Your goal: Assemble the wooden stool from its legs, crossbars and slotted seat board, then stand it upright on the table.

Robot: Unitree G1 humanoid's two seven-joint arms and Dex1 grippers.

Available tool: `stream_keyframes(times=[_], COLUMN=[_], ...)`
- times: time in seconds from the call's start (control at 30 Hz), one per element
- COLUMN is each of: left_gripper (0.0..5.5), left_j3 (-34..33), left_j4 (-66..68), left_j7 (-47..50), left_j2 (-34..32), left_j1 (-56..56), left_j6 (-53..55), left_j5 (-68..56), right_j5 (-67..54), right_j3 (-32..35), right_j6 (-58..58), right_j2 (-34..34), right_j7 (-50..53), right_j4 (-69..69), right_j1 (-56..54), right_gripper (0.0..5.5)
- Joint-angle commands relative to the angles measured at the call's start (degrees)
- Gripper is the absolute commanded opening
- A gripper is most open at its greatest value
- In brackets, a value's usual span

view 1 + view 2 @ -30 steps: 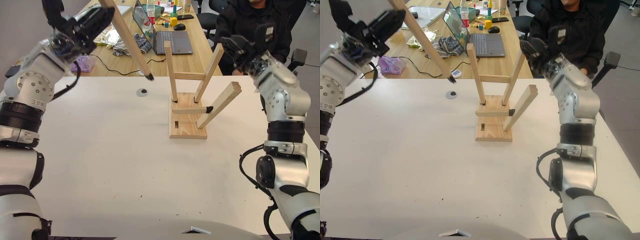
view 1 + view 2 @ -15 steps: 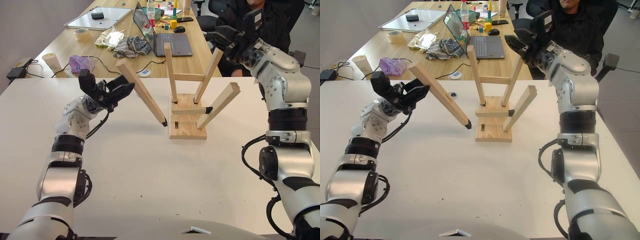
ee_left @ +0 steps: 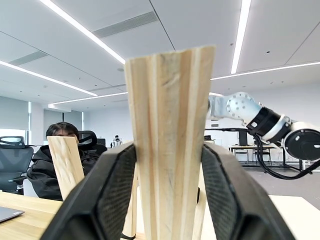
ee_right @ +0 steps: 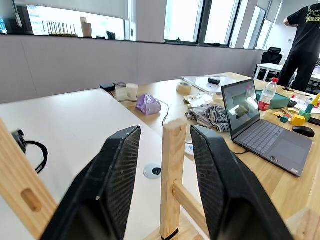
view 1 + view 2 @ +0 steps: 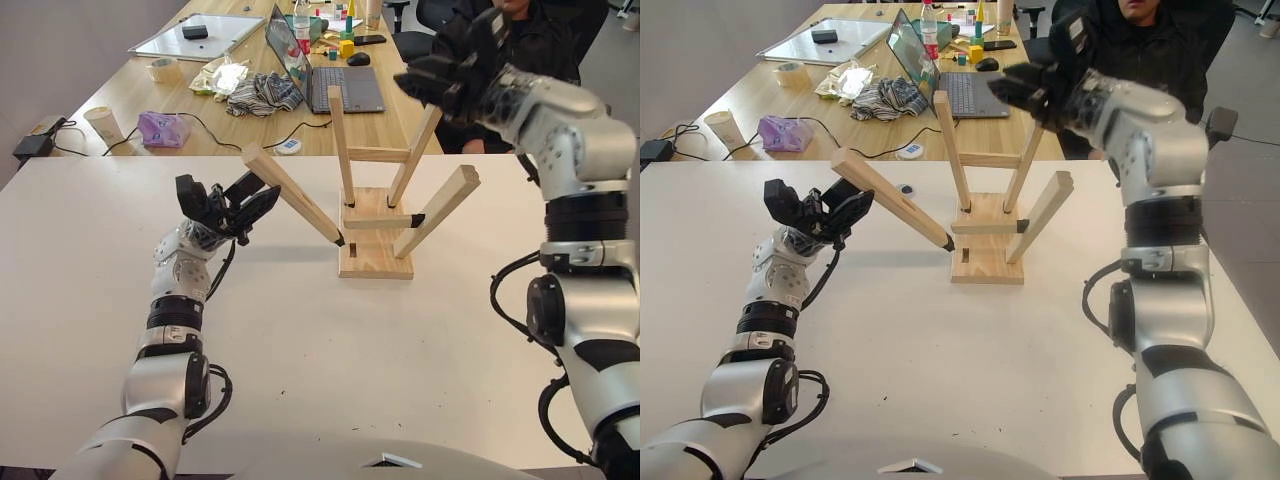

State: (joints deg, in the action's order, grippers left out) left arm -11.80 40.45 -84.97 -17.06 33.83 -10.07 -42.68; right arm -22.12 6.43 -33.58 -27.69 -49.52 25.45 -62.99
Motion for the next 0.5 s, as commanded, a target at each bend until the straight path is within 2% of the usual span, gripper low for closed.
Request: stream_keyframes(times=[0.03, 0.13, 0.33, 0.5], left_gripper=[1.99, 1.99, 1.99, 1.99], left_j3=[-1.1, -1.2, -3.3, -3.8], left_j4=[-0.7, -1.0, -2.4, -4.2], left_j7=[-0.4, -0.6, 0.9, 1.2], left_j2=[1.0, 1.9, 3.5, 4.3], left_j1=[-1.4, -3.1, -5.6, -5.6], left_j6=[-1.0, -2.2, -5.5, -5.0], left_j5=[1.7, 3.1, 3.9, 3.8], right_j5=[-1.2, 0.3, 6.1, 9.6], right_j3=[3.7, 2.1, -5.2, -6.7], right_j6=[3.3, 5.9, 12.4, 16.6], right_j2=[-4.3, -4.2, -4.7, -6.6], right_j7=[-3.7, -6.6, -16.1, -18.5], right_j4=[9.1, 13.2, 19.3, 23.4], right_j1=[-5.7, -6.1, -4.2, -0.8], right_gripper=[1.85, 1.85, 1.85, 1.85])
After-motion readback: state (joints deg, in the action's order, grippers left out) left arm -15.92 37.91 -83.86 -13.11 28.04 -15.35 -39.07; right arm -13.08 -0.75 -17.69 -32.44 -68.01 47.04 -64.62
